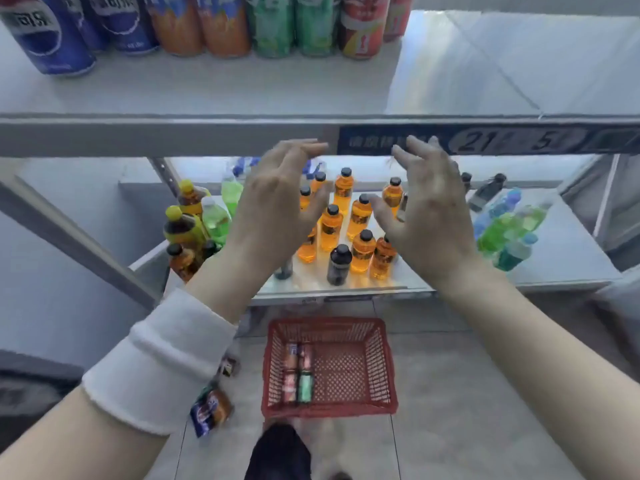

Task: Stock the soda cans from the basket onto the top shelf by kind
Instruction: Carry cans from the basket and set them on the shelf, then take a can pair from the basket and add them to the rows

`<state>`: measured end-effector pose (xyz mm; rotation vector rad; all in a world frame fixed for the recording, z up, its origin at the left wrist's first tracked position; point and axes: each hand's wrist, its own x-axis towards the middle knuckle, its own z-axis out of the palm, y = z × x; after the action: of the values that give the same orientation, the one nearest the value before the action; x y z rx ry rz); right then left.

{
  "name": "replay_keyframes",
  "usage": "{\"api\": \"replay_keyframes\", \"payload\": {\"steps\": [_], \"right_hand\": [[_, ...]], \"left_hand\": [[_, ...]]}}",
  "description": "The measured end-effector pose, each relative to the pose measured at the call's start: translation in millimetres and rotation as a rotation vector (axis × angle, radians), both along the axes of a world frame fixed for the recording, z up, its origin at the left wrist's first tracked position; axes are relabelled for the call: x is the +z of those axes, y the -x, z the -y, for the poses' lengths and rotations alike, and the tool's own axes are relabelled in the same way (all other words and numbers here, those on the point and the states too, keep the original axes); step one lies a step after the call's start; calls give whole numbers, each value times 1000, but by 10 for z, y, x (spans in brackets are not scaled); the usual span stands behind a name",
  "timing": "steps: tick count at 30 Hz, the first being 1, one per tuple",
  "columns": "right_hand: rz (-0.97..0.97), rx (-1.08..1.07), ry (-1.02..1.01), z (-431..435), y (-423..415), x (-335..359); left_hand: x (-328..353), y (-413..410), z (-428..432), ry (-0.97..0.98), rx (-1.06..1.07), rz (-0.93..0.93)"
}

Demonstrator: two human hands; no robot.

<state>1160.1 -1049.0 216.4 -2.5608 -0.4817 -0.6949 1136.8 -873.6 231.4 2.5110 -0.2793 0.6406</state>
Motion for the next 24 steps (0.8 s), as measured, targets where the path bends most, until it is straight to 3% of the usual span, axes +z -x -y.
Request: {"api": "replay_keyframes", "payload": {"steps": [6,14,24], "right_hand": [[-189,14,44,109,646,-581],[-405,-14,54,53,1366,-1223],[-735,-42,55,314,1753,-2158]], "left_hand": [[-450,613,24,-41,22,-131],[-1026,1185,-204,46,57,-294],[-2081,1587,-285,107,185,-657]]}}
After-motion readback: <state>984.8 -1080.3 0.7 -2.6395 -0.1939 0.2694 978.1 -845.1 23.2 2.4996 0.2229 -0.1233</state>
